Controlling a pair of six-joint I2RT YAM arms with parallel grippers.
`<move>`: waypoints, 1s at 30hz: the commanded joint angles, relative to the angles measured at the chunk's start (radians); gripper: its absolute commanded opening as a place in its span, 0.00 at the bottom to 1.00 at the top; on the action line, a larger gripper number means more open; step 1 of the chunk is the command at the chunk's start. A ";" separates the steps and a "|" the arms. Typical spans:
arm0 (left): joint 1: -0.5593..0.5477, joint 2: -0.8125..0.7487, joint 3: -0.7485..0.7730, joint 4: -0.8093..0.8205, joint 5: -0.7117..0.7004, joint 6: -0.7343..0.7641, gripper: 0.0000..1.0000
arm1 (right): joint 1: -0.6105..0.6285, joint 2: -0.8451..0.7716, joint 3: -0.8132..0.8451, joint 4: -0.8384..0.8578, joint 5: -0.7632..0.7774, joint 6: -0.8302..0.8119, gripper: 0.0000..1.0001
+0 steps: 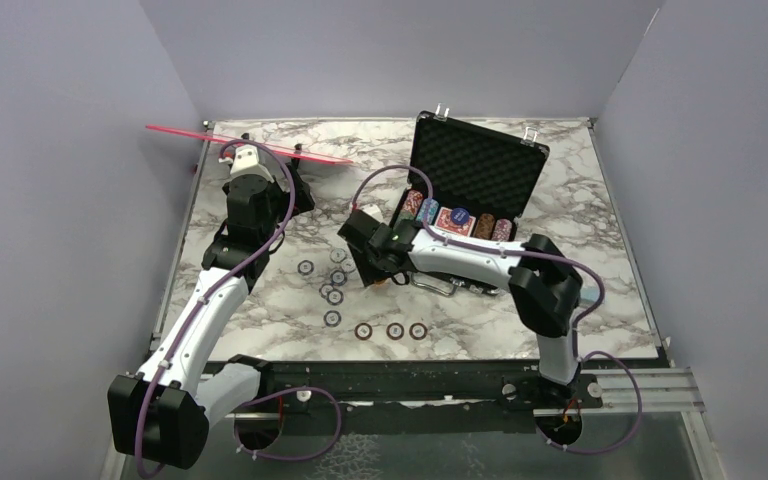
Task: Pack up texas hold em set
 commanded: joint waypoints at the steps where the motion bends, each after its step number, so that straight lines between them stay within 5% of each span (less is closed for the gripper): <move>1: 0.004 -0.015 -0.003 0.004 0.006 0.005 0.99 | -0.007 -0.138 -0.056 0.052 0.082 0.027 0.54; 17: 0.004 -0.013 -0.006 0.004 0.007 0.003 0.99 | -0.241 -0.396 -0.329 0.081 0.195 0.062 0.56; 30: 0.004 -0.007 -0.007 0.003 0.006 0.003 0.99 | -0.311 -0.354 -0.378 0.129 0.133 0.037 0.56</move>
